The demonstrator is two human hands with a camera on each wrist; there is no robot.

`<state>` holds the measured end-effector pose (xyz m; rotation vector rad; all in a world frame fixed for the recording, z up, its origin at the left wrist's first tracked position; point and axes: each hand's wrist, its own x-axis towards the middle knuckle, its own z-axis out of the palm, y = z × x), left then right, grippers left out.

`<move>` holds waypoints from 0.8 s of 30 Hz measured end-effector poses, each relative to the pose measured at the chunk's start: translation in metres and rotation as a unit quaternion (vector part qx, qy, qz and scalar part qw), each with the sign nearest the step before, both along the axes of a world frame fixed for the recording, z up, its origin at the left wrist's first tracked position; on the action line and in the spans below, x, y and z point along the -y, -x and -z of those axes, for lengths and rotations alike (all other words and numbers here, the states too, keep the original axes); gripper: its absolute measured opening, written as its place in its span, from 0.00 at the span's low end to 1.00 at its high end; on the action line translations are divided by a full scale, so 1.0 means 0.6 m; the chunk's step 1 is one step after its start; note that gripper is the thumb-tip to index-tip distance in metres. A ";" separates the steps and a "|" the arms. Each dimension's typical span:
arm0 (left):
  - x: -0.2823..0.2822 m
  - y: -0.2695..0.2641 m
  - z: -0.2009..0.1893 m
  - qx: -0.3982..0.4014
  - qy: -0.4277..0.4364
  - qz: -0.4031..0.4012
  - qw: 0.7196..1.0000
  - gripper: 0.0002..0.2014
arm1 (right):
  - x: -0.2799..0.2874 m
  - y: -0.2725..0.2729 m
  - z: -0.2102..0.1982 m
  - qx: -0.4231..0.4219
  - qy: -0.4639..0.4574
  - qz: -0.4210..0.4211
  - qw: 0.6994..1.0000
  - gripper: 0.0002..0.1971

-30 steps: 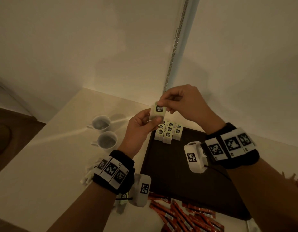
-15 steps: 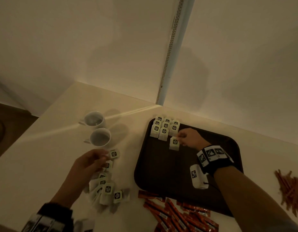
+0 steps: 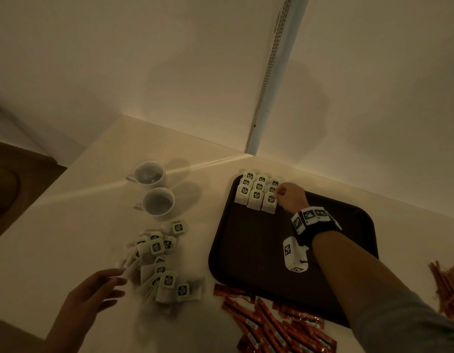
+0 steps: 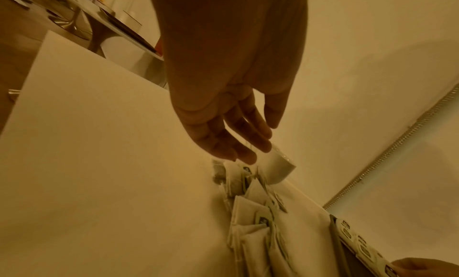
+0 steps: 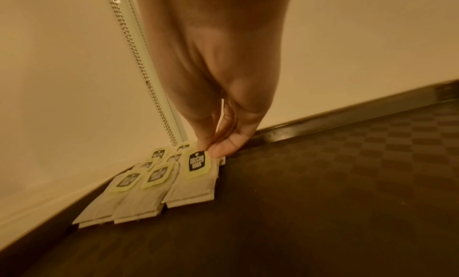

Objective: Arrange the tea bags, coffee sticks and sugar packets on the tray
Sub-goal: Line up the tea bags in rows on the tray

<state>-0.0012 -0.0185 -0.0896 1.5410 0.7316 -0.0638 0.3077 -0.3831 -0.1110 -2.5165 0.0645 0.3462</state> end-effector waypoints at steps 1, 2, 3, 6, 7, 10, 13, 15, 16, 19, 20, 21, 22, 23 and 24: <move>-0.001 0.002 -0.001 -0.002 -0.003 -0.001 1.000 0.09 | -0.002 -0.002 0.001 -0.001 0.008 -0.001 1.000 0.05; -0.003 0.005 -0.002 -0.004 -0.007 -0.002 1.000 0.09 | -0.004 -0.003 0.001 -0.002 0.014 0.000 1.000 0.05; -0.003 0.006 -0.003 -0.005 -0.012 -0.004 1.000 0.09 | -0.008 -0.003 0.000 -0.004 0.013 0.007 1.000 0.06; -0.001 0.011 -0.006 -0.010 -0.021 -0.010 1.000 0.09 | -0.026 0.008 -0.007 0.020 -0.005 0.039 0.999 0.13; 0.000 0.013 -0.006 -0.013 -0.020 -0.012 1.000 0.09 | -0.039 0.018 -0.013 0.039 -0.010 0.034 0.999 0.15; 0.003 0.017 -0.003 -0.025 -0.021 -0.012 0.999 0.09 | -0.102 0.066 -0.032 0.067 -0.053 -0.048 0.995 0.12; 0.003 0.022 0.002 -0.034 -0.023 -0.003 0.999 0.09 | -0.180 0.128 -0.038 0.016 -0.093 -0.192 0.977 0.10; 0.003 0.027 0.003 -0.033 -0.023 0.003 0.999 0.10 | -0.233 0.164 -0.024 -0.037 -0.095 -0.267 0.958 0.13; 0.003 0.029 0.003 -0.031 -0.023 0.005 0.999 0.10 | -0.259 0.178 -0.013 -0.053 -0.085 -0.288 0.952 0.16; 0.000 0.040 0.006 -0.032 -0.022 0.008 0.999 0.10 | -0.318 0.198 0.021 -0.060 -0.036 -0.310 0.948 0.28; -0.002 0.045 0.008 -0.032 -0.020 0.005 0.999 0.10 | -0.332 0.200 0.029 -0.060 -0.018 -0.311 0.948 0.32; -0.004 0.050 0.010 -0.034 -0.017 0.002 0.999 0.10 | -0.342 0.200 0.034 -0.059 0.002 -0.310 0.949 0.35; -0.006 0.056 0.010 -0.036 -0.016 -0.002 0.999 0.10 | -0.349 0.201 0.038 -0.054 0.023 -0.310 0.949 0.37; -0.007 0.062 0.011 -0.037 -0.014 -0.005 0.999 0.10 | -0.353 0.202 0.040 -0.044 0.047 -0.312 0.948 0.38; -0.008 0.067 0.011 -0.037 -0.011 -0.007 0.999 0.10 | -0.357 0.205 0.041 -0.034 0.072 -0.313 0.946 0.39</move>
